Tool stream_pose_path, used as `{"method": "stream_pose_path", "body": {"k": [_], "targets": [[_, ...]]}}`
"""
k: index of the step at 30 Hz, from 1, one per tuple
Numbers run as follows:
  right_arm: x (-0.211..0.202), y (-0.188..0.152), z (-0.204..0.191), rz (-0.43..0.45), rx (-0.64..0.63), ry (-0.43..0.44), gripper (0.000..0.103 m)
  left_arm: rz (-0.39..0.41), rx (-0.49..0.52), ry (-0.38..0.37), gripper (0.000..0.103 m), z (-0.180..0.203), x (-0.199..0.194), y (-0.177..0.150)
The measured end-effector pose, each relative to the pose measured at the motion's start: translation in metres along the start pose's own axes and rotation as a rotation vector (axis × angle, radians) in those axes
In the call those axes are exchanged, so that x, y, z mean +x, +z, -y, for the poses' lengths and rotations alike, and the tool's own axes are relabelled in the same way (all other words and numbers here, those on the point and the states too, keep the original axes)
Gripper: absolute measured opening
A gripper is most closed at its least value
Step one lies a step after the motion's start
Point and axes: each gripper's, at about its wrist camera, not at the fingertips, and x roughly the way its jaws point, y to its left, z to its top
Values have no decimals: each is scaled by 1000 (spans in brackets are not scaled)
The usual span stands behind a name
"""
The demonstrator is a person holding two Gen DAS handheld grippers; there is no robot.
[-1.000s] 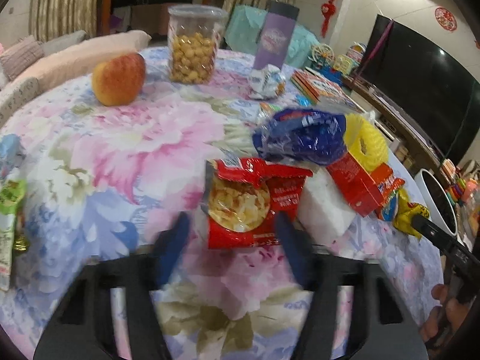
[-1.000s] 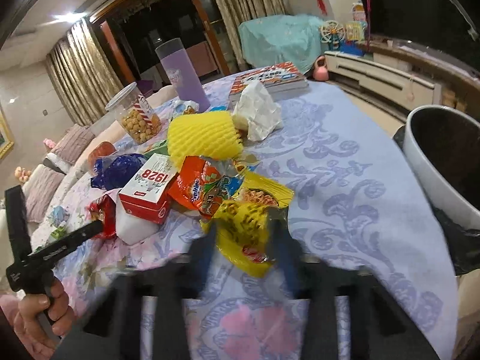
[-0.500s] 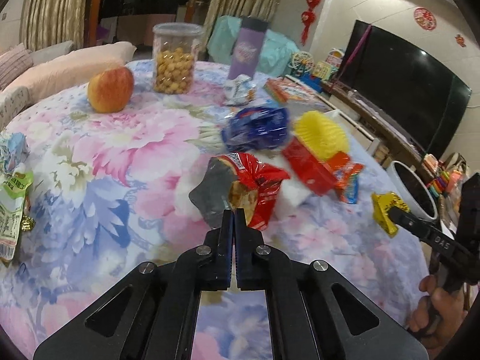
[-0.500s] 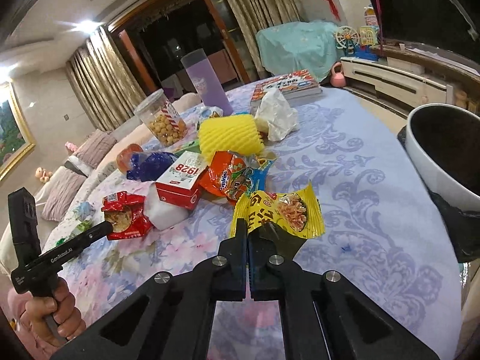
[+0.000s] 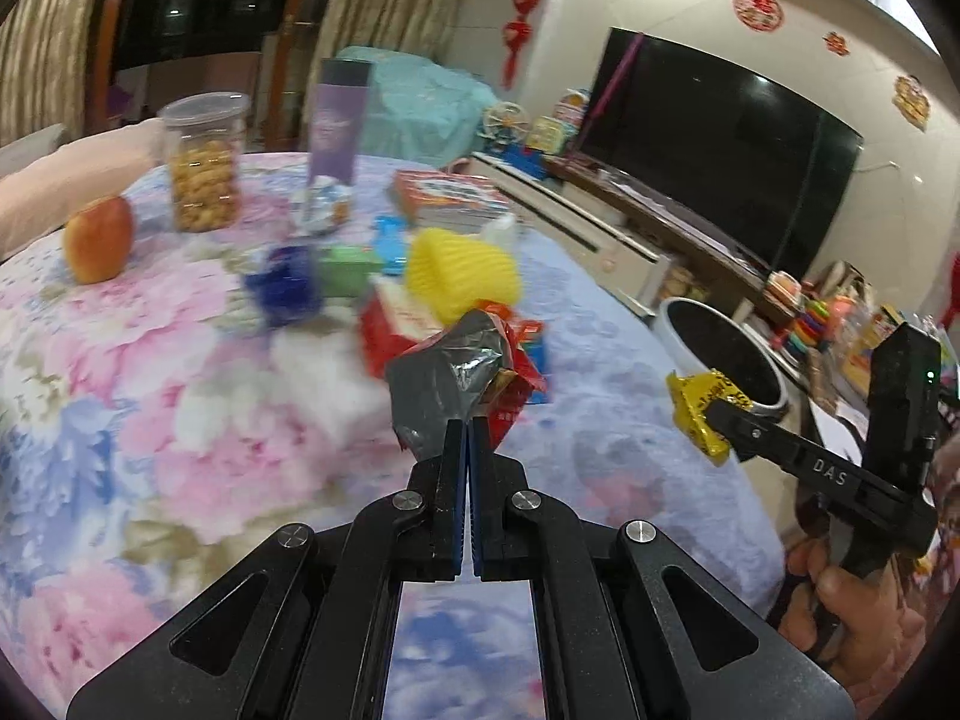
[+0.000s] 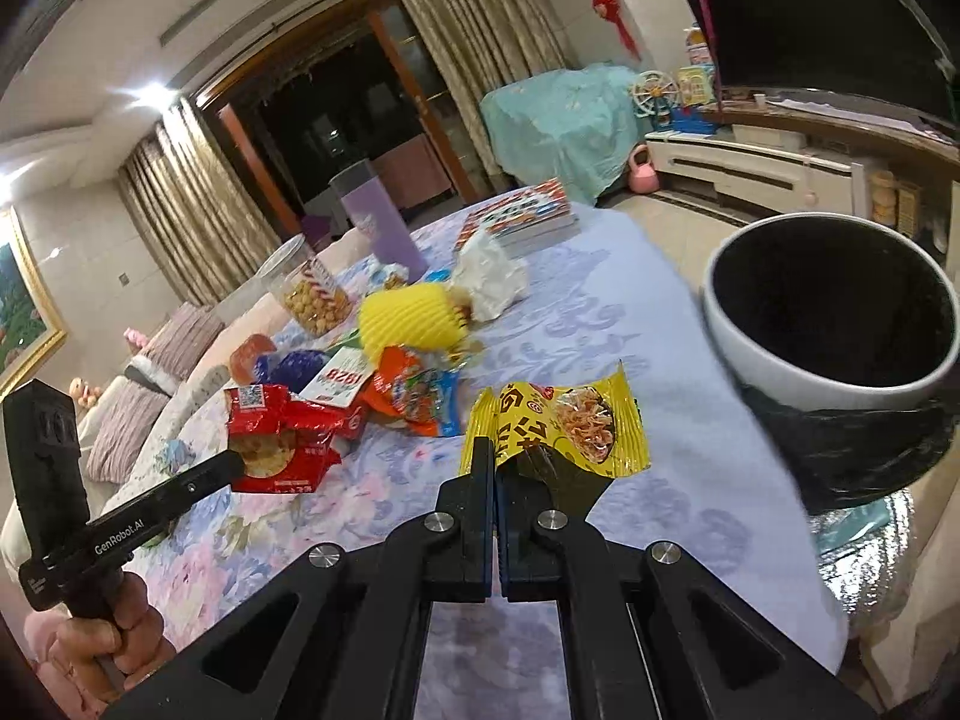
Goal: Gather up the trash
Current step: 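Carry the yellow bag and grey wrapper over the trash bin with both tools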
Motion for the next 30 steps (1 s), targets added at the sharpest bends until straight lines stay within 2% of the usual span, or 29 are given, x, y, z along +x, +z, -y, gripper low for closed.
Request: {"method": "stream_pose_path", "body": {"k": [18, 30], "targets": [[-42, 20, 72, 72, 92, -94, 0, -51, 124, -155, 1, 100, 49, 18], [-48, 42, 102, 83, 104, -124, 0, -69, 176, -239, 1, 155, 79, 37]]}}
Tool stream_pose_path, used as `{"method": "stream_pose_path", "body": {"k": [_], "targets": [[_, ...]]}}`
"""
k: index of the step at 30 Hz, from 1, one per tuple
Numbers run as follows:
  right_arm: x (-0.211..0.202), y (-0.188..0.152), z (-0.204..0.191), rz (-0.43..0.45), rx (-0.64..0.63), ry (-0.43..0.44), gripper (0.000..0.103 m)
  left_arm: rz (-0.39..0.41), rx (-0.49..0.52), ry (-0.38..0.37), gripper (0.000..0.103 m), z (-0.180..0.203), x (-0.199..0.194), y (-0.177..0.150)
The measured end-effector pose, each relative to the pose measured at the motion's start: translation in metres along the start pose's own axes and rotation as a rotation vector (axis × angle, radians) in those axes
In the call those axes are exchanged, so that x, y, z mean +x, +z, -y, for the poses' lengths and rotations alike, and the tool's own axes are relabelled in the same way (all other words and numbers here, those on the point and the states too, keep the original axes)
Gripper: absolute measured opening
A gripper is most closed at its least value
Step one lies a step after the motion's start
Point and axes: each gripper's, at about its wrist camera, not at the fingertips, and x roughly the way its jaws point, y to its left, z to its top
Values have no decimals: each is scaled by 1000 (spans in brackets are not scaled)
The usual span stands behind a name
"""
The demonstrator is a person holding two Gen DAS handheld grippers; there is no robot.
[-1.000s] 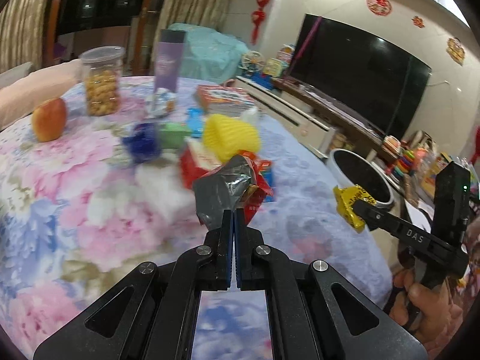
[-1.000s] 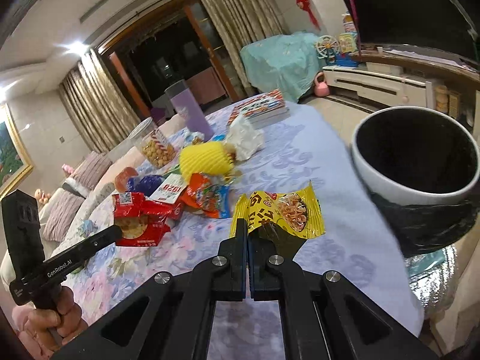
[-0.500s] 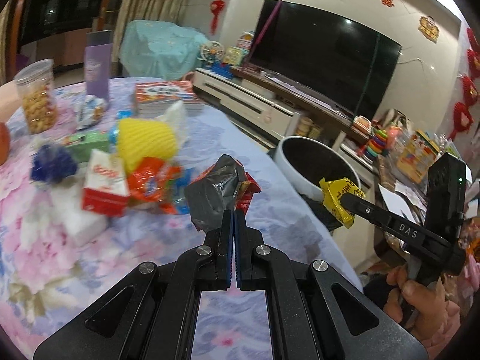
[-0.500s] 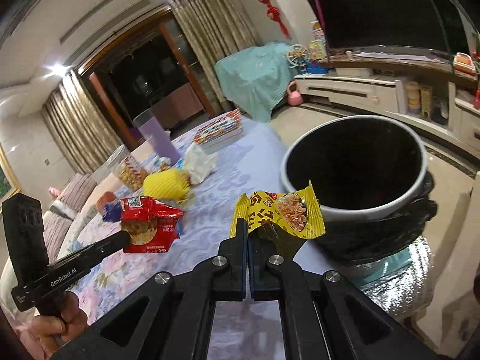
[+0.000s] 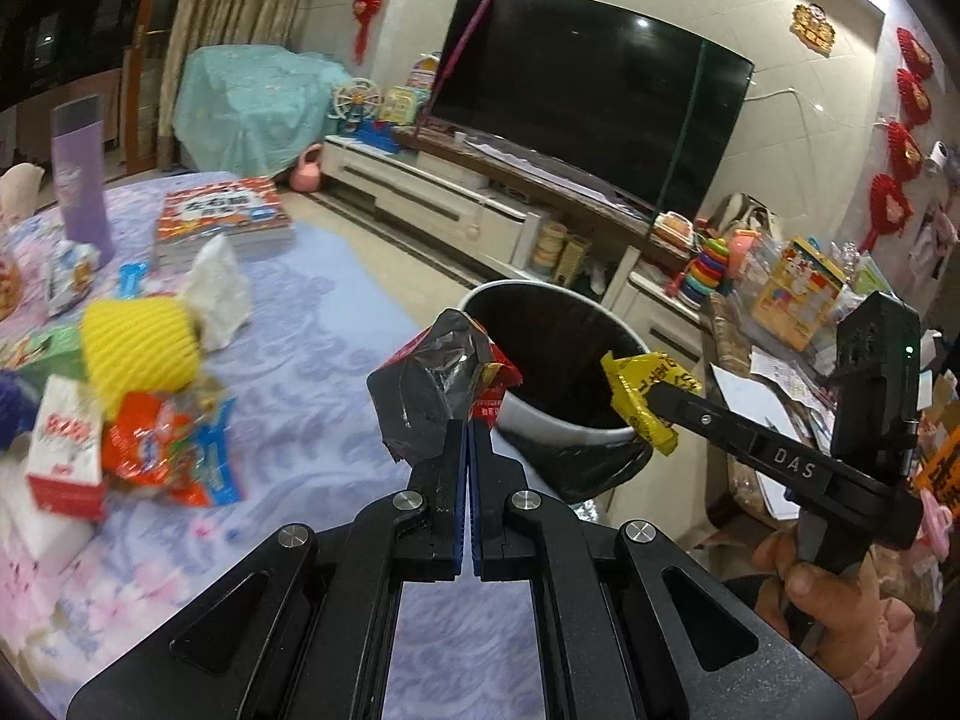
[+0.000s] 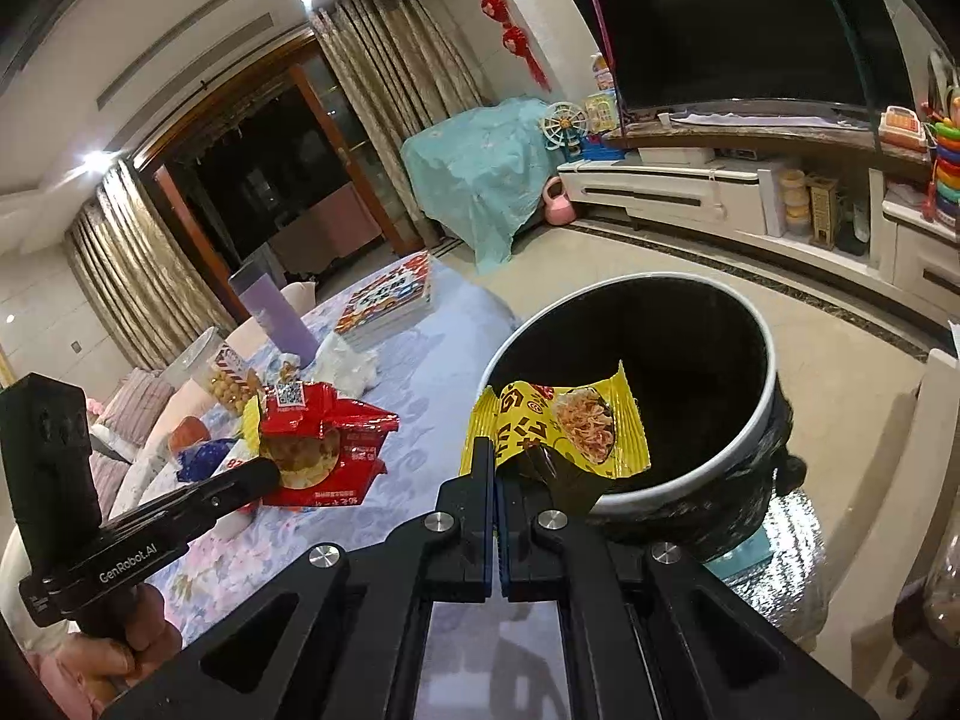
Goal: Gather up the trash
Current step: 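Carry the yellow bag and grey wrapper over the trash bin with both tools, then open the right tool to drop the yellow bag while the left tool drops the grey wrapper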
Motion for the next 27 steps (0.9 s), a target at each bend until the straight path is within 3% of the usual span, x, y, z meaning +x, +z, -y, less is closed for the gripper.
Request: {"method": "stream_pose_path", "body": {"k": [18, 27], "targets": [[26, 26, 42, -67, 26, -17, 1, -69, 24, -85, 0, 36, 73, 41], [31, 26, 53, -114, 46, -18, 7, -133, 8, -104, 1, 40, 104, 43]]}}
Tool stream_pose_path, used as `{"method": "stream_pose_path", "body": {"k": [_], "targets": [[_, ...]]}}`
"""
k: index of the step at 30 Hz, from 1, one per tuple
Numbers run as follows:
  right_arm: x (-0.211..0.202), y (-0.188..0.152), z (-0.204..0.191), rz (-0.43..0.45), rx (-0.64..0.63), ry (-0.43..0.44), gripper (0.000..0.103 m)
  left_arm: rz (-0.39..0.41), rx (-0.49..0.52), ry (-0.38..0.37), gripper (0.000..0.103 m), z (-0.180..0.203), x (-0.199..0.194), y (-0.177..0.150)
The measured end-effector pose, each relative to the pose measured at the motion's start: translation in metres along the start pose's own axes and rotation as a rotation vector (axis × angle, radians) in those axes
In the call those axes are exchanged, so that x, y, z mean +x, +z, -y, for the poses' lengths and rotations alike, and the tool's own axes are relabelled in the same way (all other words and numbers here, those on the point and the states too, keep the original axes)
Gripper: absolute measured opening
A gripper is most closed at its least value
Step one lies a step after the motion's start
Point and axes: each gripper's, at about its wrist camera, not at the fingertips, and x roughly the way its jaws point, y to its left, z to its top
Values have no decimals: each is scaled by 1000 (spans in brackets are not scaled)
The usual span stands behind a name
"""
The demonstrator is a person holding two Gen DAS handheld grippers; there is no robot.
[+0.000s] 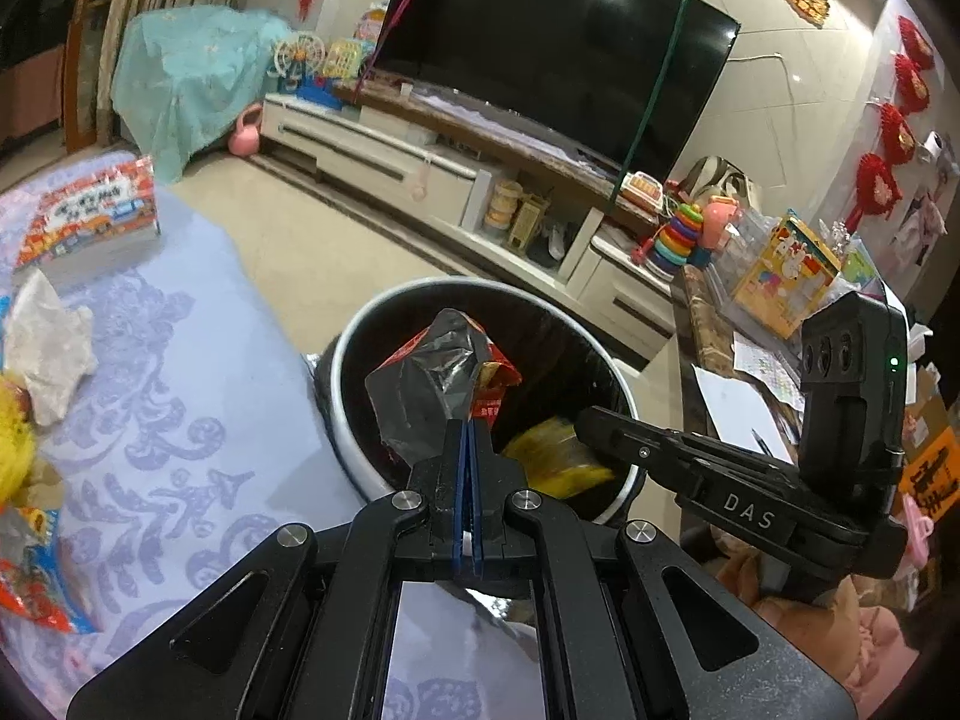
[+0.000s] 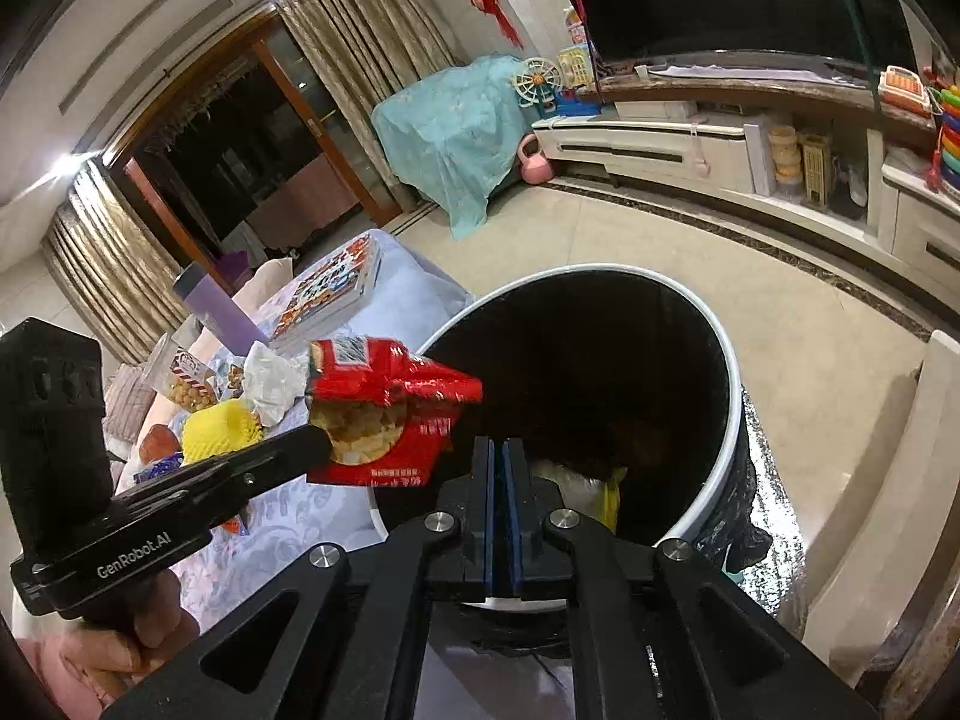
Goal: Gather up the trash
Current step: 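Open the right tool to drop the yellow bag while the left tool drops the grey wrapper, then move both open tools back toward the items on the table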
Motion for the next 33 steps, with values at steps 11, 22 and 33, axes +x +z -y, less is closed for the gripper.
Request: {"method": "stream_pose_path", "body": {"k": [11, 22, 33], "targets": [[-19, -7, -2, 59, 51, 6, 64, 19, -28, 64, 44, -13, -18, -20], [-25, -27, -41, 88, 28, 56, 92, 60, -109, 170, 59, -51, -67, -63], [1, -56, -82, 9, 21, 131, 92, 95, -208, 270, 62, -97, -118, -106]]}}
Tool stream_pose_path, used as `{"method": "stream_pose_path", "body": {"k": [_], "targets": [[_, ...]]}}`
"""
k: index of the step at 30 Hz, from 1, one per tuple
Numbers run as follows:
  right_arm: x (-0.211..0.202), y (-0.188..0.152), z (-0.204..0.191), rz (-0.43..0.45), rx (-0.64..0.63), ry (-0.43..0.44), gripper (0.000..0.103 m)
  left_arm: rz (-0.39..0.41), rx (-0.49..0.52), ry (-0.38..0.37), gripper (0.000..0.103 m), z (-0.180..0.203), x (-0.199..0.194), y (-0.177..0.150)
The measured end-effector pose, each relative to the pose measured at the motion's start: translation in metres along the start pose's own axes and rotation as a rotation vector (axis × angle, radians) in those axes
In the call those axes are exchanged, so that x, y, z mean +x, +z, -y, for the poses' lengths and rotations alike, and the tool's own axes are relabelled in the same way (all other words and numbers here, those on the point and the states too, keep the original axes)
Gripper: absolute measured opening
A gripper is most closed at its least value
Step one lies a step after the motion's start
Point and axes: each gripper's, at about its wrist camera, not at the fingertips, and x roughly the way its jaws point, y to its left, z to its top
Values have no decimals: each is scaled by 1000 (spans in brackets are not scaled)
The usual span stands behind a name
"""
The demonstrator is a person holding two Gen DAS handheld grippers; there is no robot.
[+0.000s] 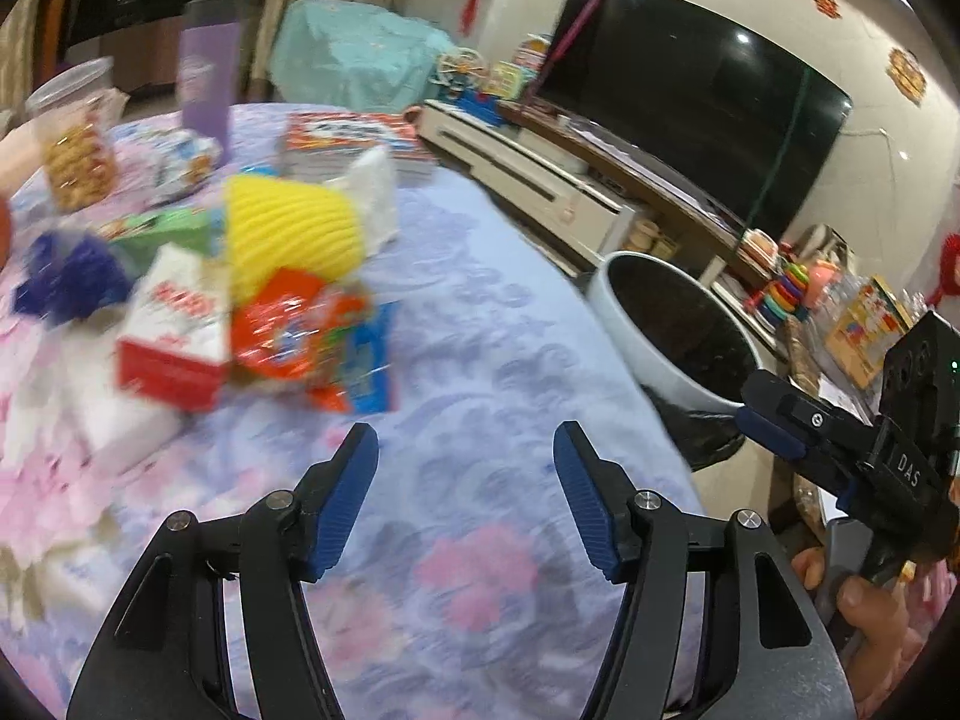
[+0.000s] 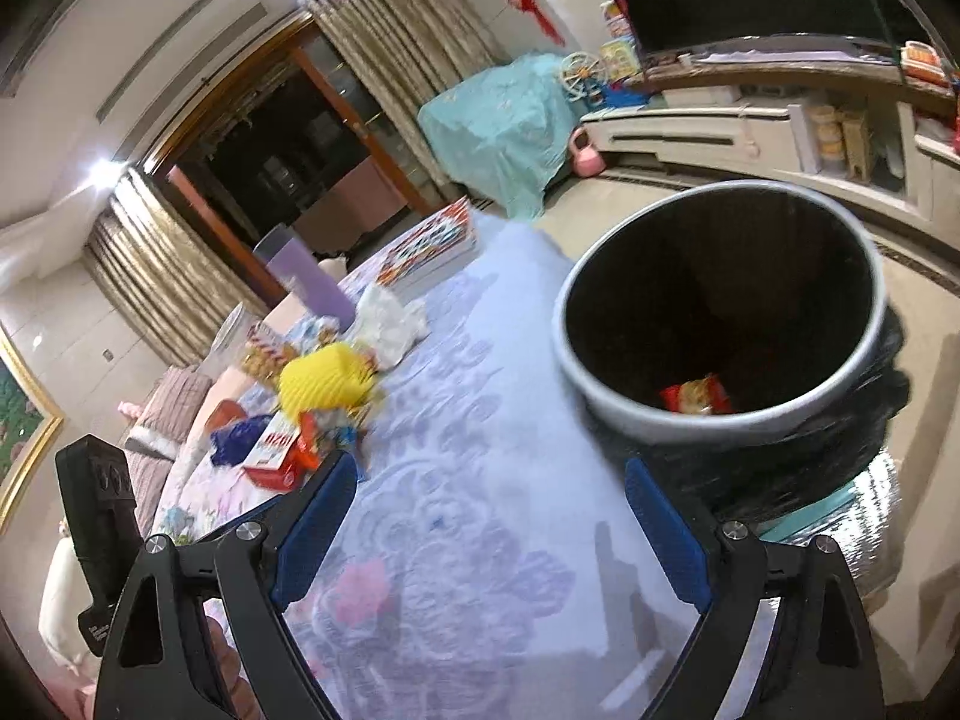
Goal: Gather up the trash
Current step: 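Move both open tools back toward the items on the table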
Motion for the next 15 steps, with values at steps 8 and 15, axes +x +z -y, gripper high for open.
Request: {"method": "stream_pose_path", "body": {"k": [8, 15], "targets": [[24, -21, -29, -60, -28, 46, 92, 13, -66, 65, 62, -46, -22, -15], [44, -29, -49, -104, -50, 68, 92, 18, -119, 123, 62, -81, -35, -26]]}}
